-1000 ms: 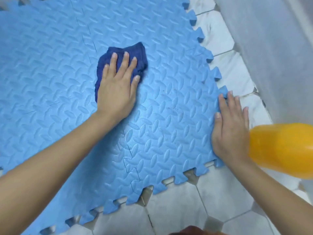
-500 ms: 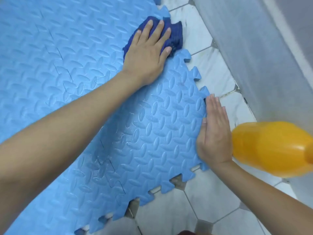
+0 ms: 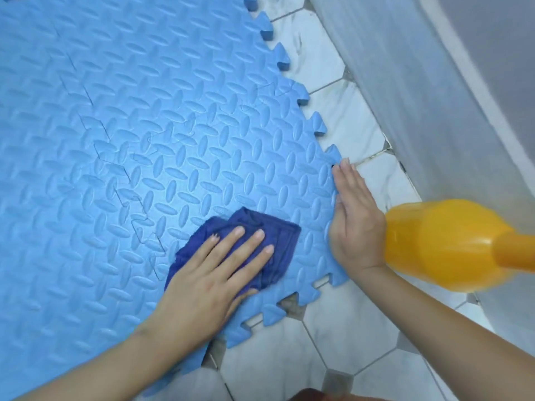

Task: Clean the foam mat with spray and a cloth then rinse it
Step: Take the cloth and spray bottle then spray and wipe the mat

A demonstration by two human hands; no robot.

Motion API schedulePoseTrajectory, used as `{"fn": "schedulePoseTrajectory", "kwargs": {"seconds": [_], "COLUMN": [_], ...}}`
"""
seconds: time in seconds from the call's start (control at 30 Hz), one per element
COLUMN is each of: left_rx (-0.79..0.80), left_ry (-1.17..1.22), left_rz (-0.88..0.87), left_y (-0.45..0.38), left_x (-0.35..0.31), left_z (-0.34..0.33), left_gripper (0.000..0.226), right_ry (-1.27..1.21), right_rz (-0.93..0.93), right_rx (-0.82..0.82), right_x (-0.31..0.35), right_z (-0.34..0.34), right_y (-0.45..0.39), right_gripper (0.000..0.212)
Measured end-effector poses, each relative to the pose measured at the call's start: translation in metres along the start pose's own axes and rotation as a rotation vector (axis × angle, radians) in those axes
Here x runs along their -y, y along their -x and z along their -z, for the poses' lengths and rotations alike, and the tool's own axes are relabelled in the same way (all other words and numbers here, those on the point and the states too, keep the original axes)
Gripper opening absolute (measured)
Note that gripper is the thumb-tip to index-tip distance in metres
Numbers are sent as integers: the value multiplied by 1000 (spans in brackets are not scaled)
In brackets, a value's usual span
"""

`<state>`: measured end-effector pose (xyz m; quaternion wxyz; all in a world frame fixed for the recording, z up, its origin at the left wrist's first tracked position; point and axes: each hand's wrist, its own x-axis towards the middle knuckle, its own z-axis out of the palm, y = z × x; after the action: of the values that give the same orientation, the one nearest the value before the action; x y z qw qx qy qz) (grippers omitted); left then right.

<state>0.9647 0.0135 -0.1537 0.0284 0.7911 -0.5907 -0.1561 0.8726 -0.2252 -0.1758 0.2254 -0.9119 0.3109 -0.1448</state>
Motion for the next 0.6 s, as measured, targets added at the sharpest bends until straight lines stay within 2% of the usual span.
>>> {"fn": "schedulePoseTrajectory", "kwargs": {"seconds": [0.13, 0.23, 0.3, 0.4, 0.6], "left_rx": [-178, -163, -137, -135, -138], "left_ry": [-17, 46, 29, -6, -60], "left_rz": [215, 323, 324, 248, 81], "left_y": [-110, -189, -206, -184, -74], "left_x": [29, 54, 54, 43, -11], "left_z": [25, 53, 58, 48, 9], "left_gripper": [56, 55, 54, 55, 55], "right_ry": [5, -32, -101, -184, -293], "right_rz": [0, -2, -44, -141, -268], "right_rx": [-14, -32, -38, -61, -22], "right_x": [1, 1, 2, 3, 7], "right_z": [-1, 1, 5, 8, 16], "right_y": [1, 0, -2, -6, -11], "right_gripper": [53, 52, 49, 46, 45]}}
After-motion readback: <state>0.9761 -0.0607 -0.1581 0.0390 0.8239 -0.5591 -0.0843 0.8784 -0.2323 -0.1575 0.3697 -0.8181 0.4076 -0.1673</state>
